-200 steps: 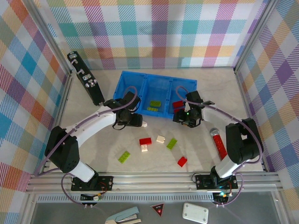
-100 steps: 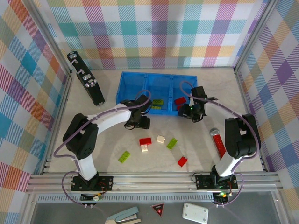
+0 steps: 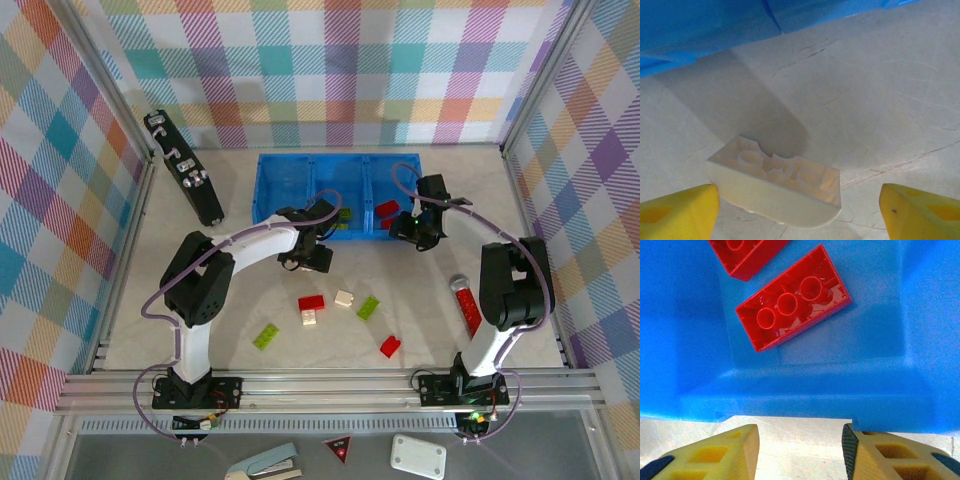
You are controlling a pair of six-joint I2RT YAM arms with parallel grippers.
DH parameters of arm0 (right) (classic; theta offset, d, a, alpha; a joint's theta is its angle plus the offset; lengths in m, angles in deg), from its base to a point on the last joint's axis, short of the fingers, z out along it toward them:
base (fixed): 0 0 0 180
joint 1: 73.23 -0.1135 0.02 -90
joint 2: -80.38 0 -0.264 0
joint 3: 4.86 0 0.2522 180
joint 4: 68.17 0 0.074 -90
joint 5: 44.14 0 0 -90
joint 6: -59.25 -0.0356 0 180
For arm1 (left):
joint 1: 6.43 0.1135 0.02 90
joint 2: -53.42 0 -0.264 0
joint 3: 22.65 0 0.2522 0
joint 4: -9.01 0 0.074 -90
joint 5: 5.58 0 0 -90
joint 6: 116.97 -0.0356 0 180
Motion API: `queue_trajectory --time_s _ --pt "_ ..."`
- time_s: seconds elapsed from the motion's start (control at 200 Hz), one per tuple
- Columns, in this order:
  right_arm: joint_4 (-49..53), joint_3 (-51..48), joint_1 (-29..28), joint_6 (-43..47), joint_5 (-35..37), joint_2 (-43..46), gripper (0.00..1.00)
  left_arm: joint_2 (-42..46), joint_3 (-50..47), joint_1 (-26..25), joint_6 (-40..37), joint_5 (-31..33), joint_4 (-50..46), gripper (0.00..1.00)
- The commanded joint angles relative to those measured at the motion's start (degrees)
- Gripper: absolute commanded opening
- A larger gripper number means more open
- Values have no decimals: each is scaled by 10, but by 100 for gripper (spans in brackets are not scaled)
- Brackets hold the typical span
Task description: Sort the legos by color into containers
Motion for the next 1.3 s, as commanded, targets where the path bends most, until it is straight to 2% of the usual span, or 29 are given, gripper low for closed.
queue_trajectory --time_s 0.0,0.35,0.56,0.85,1.295 --pt "11 17 4 13 0 9 49 -19 8 4 -20 -2 -10 83" --pt "55 -9 4 -4 -9 96 48 -43 30 8 -23 -64 20 66" --pt "86 -20 3 -7 -7 154 49 -51 35 7 -21 -71 21 51" --pt "116 -25 3 -16 -8 219 49 -47 20 7 -20 -76 20 40" --pt "152 -50 4 -19 3 289 49 38 36 18 -24 -45 -10 39"
